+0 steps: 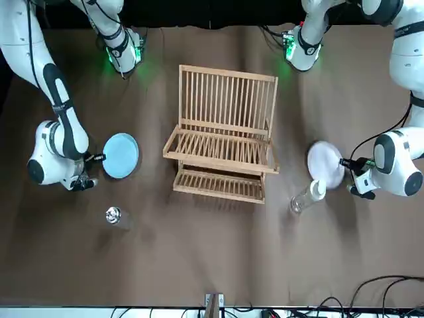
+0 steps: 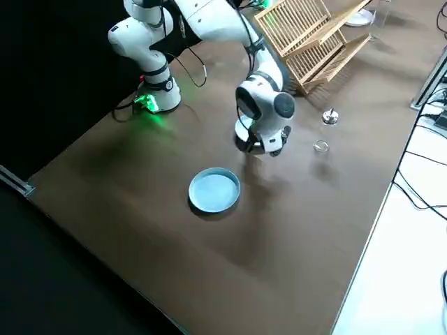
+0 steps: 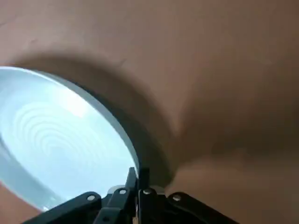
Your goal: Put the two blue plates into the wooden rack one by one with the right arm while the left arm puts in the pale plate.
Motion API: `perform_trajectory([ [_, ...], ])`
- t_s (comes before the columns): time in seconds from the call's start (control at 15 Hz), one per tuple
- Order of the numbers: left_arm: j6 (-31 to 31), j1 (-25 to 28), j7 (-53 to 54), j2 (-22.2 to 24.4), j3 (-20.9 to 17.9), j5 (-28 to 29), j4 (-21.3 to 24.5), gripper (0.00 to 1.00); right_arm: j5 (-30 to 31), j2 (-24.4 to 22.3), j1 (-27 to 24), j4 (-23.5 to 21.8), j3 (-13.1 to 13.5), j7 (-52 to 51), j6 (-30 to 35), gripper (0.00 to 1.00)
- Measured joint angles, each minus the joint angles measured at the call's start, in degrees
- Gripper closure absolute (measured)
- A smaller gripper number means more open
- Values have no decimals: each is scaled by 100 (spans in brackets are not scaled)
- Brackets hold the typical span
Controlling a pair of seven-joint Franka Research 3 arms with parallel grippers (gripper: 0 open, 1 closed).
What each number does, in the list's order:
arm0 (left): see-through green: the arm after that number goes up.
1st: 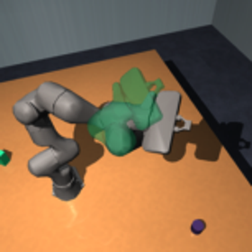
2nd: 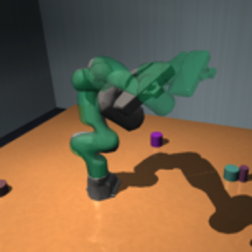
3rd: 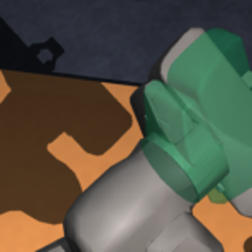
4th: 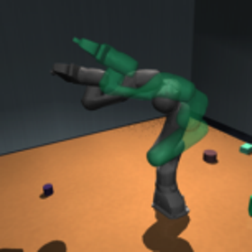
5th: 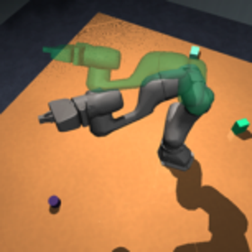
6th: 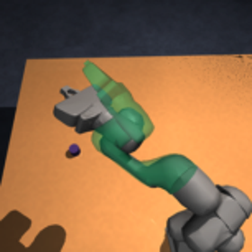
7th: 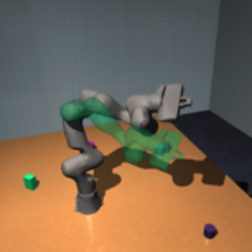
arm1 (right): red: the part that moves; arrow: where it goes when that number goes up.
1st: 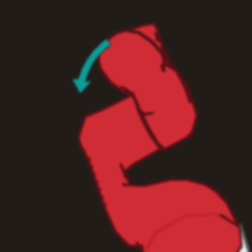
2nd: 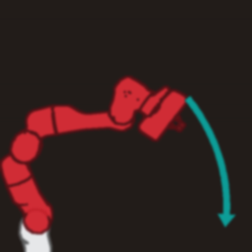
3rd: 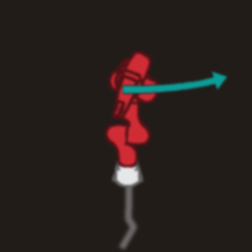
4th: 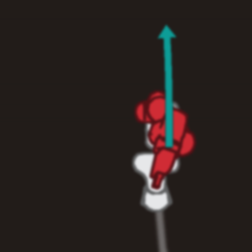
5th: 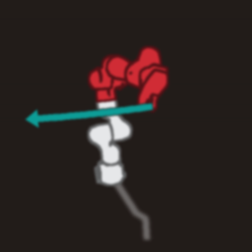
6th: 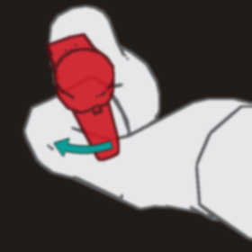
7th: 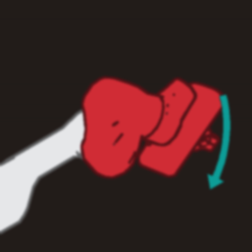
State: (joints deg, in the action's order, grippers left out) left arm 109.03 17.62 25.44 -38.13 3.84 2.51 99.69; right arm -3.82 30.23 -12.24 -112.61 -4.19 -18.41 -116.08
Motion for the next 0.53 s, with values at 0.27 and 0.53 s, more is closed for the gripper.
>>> perform_trajectory([
  [0.27, -23, 1, 0, 12, 16, -2, -18, 97, -21, -101, 390, 1393, -41, 23, 2758, 97],
  [0.53, -355, 37, -1, 205, 36, -93, -116, 97, -262, -619, 612, 1847, -48, 489, 4723, 97],
])
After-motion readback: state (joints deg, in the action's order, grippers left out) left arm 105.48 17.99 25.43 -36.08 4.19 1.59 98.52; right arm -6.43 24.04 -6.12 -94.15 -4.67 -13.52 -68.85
